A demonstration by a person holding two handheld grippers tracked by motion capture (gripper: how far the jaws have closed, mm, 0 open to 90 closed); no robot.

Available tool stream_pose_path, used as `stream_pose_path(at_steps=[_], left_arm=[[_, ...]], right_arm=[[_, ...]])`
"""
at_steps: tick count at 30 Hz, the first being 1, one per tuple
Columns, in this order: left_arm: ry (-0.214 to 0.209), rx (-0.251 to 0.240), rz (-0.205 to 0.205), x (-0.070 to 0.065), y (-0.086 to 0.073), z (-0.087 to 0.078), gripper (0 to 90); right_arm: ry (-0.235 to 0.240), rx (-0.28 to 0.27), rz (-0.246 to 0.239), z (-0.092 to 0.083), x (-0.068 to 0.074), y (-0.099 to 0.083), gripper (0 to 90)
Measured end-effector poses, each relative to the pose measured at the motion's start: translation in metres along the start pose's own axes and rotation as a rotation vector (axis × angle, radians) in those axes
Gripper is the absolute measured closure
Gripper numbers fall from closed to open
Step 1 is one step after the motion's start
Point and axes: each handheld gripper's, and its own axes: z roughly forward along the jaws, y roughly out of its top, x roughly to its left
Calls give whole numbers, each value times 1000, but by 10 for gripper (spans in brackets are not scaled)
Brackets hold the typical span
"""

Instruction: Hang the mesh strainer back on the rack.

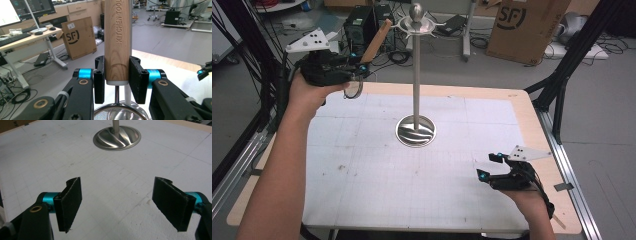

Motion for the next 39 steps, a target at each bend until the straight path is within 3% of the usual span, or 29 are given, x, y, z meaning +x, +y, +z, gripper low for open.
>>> stream_pose_path(at_steps=[12, 23, 39], left_arm=[[4, 18, -7, 2, -2, 10, 689], [6, -28, -43, 9, 3, 2, 689], [0, -22, -58, 9, 0, 12, 689]], right_arm=[[0, -2, 3, -2, -1, 0, 230], [4, 0, 2, -1, -1, -1, 230], [-3, -7, 7, -4, -3, -1, 230]])
